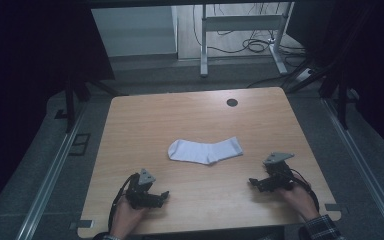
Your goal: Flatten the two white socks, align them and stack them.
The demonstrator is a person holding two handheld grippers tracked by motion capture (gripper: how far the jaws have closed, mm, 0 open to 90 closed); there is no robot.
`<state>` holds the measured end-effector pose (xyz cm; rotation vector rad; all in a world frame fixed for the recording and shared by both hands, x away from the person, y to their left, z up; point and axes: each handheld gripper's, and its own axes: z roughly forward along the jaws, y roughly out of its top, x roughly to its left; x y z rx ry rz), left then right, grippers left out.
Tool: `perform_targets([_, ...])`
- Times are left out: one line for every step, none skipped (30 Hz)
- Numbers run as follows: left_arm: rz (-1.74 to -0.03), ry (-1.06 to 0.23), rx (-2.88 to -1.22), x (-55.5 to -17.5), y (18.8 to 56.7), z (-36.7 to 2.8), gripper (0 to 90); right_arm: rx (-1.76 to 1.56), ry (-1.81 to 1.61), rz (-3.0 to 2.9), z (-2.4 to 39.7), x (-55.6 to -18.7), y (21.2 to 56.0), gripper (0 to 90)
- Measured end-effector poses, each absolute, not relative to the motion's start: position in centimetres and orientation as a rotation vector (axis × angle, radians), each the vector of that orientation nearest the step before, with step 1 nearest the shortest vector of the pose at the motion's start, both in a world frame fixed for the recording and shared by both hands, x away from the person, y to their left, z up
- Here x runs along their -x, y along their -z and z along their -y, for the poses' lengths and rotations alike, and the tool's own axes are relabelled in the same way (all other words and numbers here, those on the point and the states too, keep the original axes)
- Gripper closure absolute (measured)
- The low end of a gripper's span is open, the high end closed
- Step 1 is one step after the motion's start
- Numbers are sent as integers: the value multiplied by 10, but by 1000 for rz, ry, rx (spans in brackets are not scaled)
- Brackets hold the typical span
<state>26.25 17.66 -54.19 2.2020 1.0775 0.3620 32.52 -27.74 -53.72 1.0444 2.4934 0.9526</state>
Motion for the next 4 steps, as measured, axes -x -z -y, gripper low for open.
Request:
perform_targets([-1070,-367,-2197,-262,543,-177,113,-1046,-952,-2494,278,-325,537,63])
perform_targets([-1061,-371,-2189,-262,544,-178,113,-1041,-957,-2494,278,-325,538,62])
perform_targets([-1060,-372,-2184,-262,544,-178,113,-1036,-971,-2489,279,-325,539,62])
perform_targets([-1058,-374,-2185,-262,544,-178,113,-1038,-975,-2485,279,-324,539,59])
